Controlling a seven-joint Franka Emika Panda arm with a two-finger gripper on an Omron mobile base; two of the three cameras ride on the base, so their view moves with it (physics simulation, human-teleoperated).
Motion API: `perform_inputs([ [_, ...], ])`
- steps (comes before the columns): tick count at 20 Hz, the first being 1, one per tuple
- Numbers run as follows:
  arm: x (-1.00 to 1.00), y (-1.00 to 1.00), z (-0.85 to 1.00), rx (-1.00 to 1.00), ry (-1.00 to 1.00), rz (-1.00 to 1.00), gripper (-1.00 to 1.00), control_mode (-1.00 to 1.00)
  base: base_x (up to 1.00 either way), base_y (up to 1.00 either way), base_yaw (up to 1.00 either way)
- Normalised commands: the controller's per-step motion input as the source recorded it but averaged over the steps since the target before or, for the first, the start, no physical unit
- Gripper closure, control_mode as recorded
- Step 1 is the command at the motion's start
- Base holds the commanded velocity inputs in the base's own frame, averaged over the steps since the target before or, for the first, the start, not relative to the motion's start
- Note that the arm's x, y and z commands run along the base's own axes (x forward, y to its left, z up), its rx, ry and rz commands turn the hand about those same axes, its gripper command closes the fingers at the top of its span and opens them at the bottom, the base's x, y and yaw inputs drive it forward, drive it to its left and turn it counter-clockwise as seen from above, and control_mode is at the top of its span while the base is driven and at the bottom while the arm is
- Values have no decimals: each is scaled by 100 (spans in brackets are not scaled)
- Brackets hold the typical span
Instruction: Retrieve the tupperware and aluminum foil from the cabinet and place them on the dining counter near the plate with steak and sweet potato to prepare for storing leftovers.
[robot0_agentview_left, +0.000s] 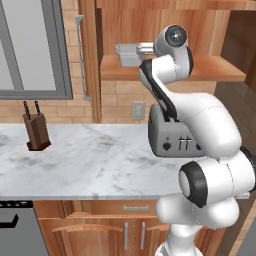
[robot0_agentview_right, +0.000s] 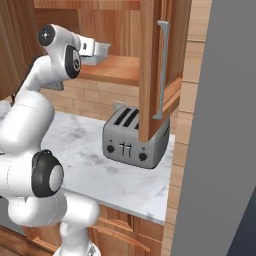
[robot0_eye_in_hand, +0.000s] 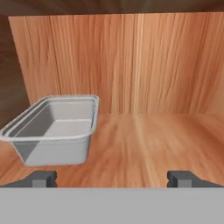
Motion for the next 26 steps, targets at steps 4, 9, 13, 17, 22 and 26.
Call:
perform_inputs([
  [4, 62, 0, 0, 6, 0, -2, -100, -100, 0, 0, 0],
  [9, 65, 0, -2, 2, 0, 0, -100, -100, 0, 0, 0],
  [13, 64, 0, -15, 0, 0, 0, -100, -100, 0, 0, 0],
  [17, 60, 7, -24, 0, 0, 0, -100, -100, 0, 0, 0],
  [22, 59, 19, -19, 0, 0, 0, -100, -100, 0, 0, 0],
  [26, 52, 15, -3, 0, 3, -1, -100, -100, 0, 0, 0],
])
